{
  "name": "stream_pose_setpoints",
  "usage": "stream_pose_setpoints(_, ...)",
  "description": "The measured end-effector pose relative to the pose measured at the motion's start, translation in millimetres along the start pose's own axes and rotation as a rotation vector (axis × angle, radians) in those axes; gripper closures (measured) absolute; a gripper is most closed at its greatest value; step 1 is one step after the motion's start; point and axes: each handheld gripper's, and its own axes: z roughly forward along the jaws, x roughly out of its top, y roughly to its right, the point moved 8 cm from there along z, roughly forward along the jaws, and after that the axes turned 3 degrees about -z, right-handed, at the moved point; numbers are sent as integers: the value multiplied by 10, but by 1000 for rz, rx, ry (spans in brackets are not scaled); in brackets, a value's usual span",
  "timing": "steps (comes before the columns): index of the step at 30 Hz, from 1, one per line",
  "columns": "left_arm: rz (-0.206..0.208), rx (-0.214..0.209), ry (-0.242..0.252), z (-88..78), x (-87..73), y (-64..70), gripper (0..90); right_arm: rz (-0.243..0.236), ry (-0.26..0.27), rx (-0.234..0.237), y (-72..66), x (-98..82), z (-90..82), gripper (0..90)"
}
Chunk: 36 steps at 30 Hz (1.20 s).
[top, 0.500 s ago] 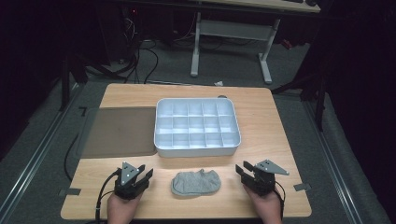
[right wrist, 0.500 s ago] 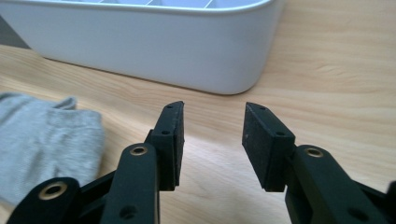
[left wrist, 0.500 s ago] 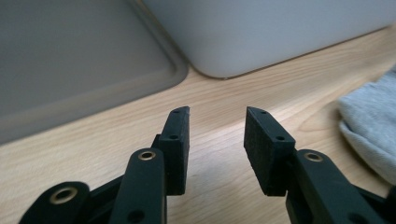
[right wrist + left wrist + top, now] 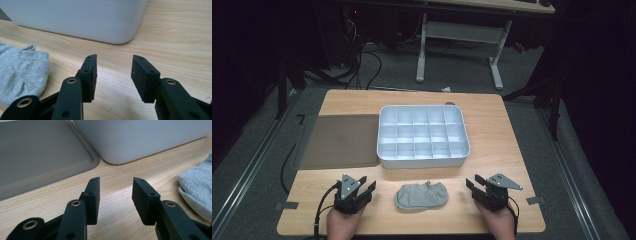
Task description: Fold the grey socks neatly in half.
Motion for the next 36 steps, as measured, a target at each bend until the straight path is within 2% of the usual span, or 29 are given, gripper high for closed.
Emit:
stream_pose_setpoints(4, -5, -10, -4, 7, -6, 16, 575, 11, -9, -7, -6, -13, -1, 552)
stream_pose_setpoints(8, -4, -32, -7, 8, -10, 82, 566, -5, -2, 12, -63, -5, -14, 565)
stream_pose_setpoints(9, 0, -35, -9, 7, -11, 98, 560, -12, 1, 35, -125, 0, -20, 574)
stream_pose_setpoints(10, -2, -43, -12, 8, -15, 127, 560, -12, 1, 35, -125, 0, -20, 574)
stream_pose_setpoints(11, 0, -48, -14, 8, -15, 150, 556, -31, 8, 62, -215, 12, -30, 576)
stream_pose_setpoints(13, 10, -48, -11, 9, -7, 180, 556, -42, 11, 74, -261, 18, -31, 576)
stream_pose_setpoints(19, 0, -70, -12, 4, -4, 273, 554, -65, -13, 137, -500, 4, 17, 575)
stream_pose_setpoints(27, 40, -110, -22, 13, -22, 498, 550, -42, -67, 201, -750, -41, 89, 574)
stream_pose_setpoints(31, 73, -153, -36, 26, -51, 664, 550, -35, -92, 217, -807, -65, 112, 580)
stream_pose_setpoints(32, 85, -161, -41, 32, -60, 701, 549, -46, -94, 222, -819, -69, 125, 579)
stream_pose_setpoints(36, 112, -177, -46, 38, -79, 797, 547, -48, -122, 213, -851, -97, 169, 563)
